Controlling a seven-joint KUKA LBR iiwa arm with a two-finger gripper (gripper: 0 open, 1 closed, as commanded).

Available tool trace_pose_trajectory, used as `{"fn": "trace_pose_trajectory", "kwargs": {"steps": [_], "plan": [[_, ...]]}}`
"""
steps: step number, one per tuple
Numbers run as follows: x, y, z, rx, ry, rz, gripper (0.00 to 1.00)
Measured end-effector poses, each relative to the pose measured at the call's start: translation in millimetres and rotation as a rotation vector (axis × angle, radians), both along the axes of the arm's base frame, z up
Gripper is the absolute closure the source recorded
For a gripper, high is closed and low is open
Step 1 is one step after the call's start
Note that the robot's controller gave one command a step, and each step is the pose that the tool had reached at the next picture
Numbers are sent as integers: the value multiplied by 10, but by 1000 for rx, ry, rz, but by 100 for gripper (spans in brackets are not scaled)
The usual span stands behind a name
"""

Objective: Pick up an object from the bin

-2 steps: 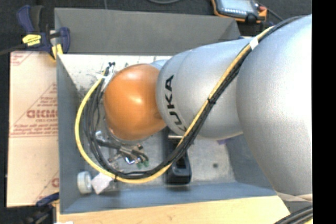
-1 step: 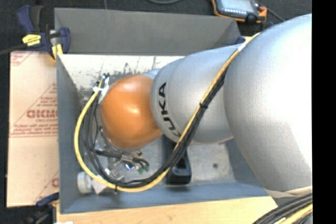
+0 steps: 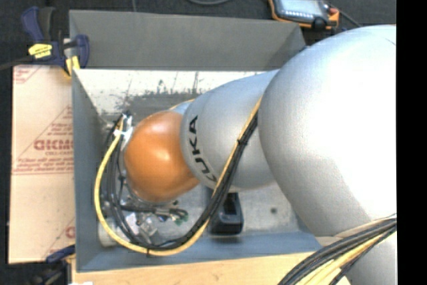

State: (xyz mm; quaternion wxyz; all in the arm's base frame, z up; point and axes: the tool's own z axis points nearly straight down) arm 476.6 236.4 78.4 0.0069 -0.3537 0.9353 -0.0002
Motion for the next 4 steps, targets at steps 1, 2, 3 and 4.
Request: {"fn": "trace_pose_trajectory", "kwargs": {"steps": [1, 2, 3, 4], "plan": [[1, -36, -125, -2, 3, 90, 100], [-1, -39, -108, -3, 4, 104, 100], [-6, -44, -58, -4, 8, 109, 100], [-8, -44, 45, -5, 11, 103, 100]]}}
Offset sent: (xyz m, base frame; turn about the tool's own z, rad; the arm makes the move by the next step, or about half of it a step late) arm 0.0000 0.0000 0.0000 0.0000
